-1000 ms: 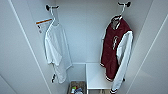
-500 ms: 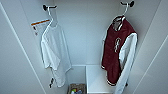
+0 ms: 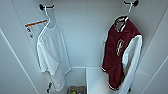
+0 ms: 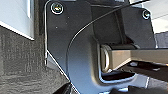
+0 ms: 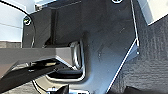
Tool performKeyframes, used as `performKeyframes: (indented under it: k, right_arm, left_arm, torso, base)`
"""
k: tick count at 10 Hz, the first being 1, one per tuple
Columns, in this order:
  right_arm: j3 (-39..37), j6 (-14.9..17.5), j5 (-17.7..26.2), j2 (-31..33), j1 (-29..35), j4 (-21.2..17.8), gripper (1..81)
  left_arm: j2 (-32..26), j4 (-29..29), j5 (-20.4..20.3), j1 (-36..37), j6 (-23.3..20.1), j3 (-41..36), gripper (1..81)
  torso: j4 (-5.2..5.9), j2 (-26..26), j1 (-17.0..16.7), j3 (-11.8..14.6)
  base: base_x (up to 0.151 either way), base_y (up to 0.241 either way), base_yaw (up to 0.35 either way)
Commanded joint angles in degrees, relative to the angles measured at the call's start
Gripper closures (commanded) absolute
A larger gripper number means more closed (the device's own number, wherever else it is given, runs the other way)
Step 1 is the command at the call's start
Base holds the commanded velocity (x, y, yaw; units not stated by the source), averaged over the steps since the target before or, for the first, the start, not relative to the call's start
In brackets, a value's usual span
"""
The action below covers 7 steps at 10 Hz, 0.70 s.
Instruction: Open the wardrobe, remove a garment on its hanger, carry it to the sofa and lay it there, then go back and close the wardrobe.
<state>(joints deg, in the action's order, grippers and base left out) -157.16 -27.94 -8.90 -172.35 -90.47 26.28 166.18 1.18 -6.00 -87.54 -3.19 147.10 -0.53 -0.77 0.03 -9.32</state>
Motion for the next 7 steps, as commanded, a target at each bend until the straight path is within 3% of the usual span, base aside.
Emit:
performKeyframes:
  k: [1,7]
  right_arm:
    - [-0.1,0.1,2.9,-0.1,1.4,0.5,1.0]
    - [-0.2,0.2,2.8,0.0,1.5,0.7,1.0]
  left_arm:
    - [-0.5,-0.6,3.5,1.4,-0.5,0.0,1.0]
    - [-0.3,-0.7,3.6,1.4,-0.5,0.0,1.0]
  torso:
    - [0.00,0.0,0.0,0.0]
    - [0.00,0.0,0.0,0.0]
  base:
    - [0.100,0.000,0.000]
    - [0.093,0.000,0.000]
